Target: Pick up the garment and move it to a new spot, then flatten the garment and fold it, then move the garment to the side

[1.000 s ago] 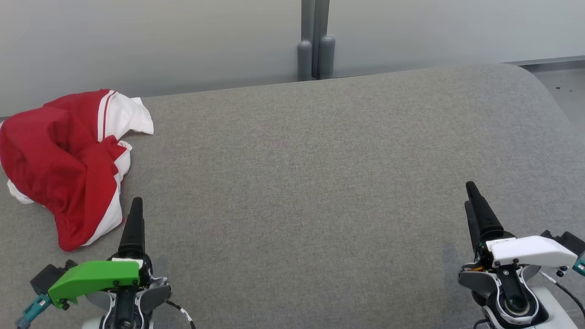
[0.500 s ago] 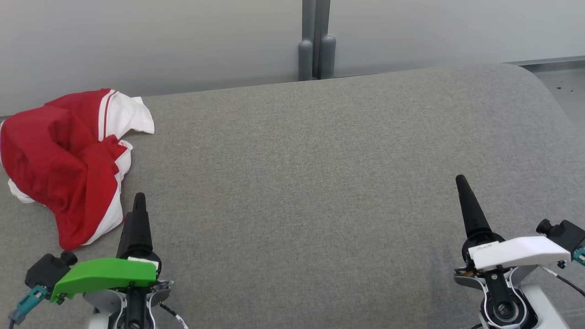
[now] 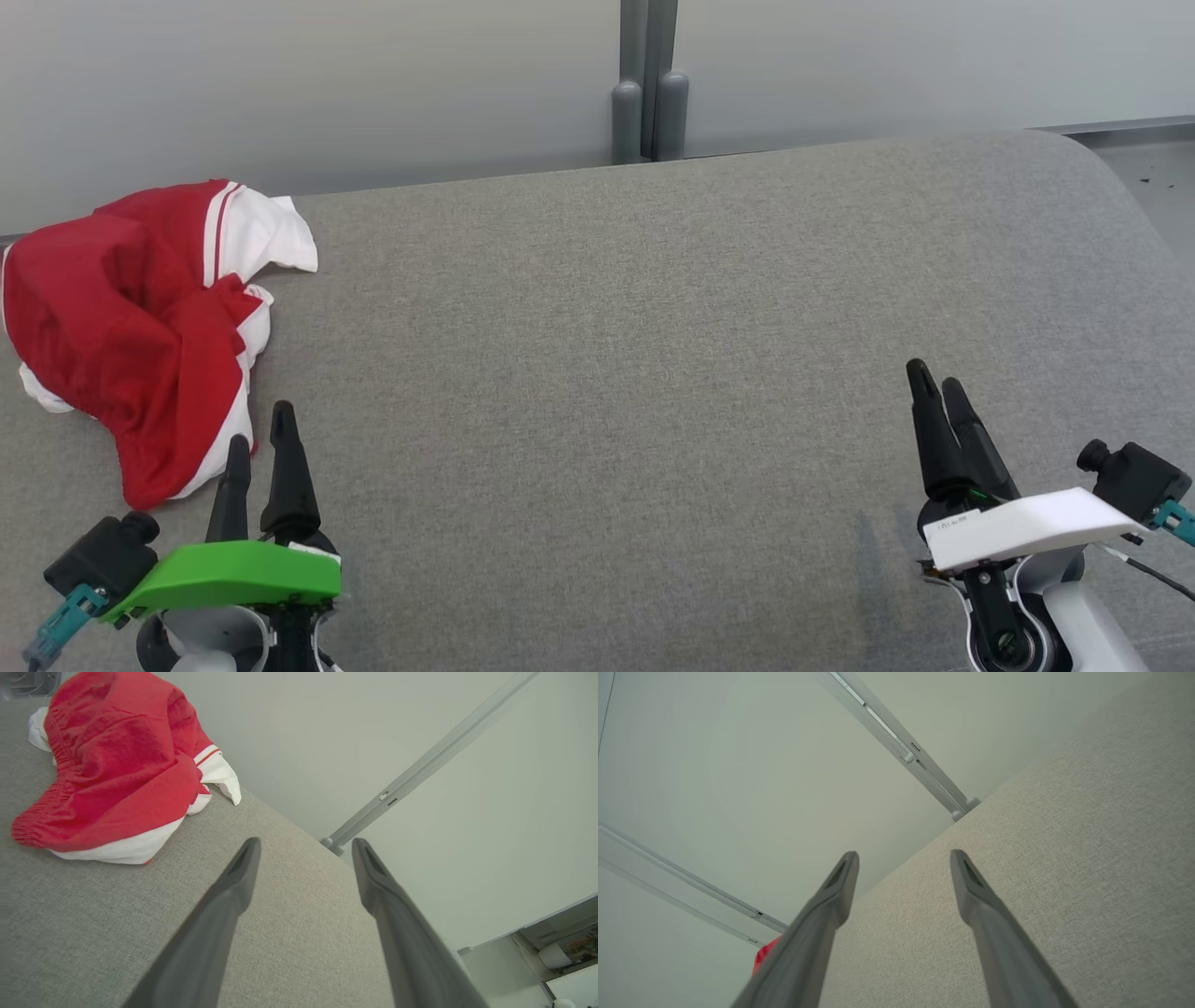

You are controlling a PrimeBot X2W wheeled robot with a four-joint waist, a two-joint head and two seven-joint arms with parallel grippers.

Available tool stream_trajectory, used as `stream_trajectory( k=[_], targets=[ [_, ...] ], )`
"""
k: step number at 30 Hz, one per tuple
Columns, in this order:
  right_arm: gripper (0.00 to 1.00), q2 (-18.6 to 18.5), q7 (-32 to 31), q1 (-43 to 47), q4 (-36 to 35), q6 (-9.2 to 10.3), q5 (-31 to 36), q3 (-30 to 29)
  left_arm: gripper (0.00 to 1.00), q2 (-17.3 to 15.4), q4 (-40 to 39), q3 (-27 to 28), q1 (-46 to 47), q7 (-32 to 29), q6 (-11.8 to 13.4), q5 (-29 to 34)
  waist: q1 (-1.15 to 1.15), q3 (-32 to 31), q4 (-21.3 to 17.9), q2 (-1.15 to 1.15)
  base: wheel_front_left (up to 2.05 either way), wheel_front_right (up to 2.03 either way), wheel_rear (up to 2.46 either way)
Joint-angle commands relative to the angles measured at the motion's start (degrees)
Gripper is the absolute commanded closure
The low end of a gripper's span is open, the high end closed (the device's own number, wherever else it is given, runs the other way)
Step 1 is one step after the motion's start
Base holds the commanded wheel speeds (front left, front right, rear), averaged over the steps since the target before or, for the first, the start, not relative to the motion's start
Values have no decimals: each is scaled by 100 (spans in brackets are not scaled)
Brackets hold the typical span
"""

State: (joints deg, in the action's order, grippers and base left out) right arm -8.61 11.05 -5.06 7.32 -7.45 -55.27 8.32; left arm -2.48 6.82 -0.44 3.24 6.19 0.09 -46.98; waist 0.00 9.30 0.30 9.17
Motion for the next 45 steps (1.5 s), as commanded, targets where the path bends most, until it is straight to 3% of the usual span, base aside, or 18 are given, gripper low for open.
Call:
stream_trajectory(
  k=[1, 22, 45],
  targets=[
    [0, -10, 48, -18, -118, -3, 226, -38, 0, -33, -120, 17, -12, 56, 39, 205, 0, 2, 2, -1, 0, 0, 0],
    [0, 200, 186, 142, -189, -4, 1947, -143, 0, -42, -248, 64, -264, 360, 89, 1819, 0, -2, 71, -1, 0, 0, 0],
    [0, 381, 296, 225, -48, -4, 3403, -148, 0, -49, 7, 17, -475, 620, -61, 2962, 0, -47, 65, -1, 0, 0, 0]
  ],
)
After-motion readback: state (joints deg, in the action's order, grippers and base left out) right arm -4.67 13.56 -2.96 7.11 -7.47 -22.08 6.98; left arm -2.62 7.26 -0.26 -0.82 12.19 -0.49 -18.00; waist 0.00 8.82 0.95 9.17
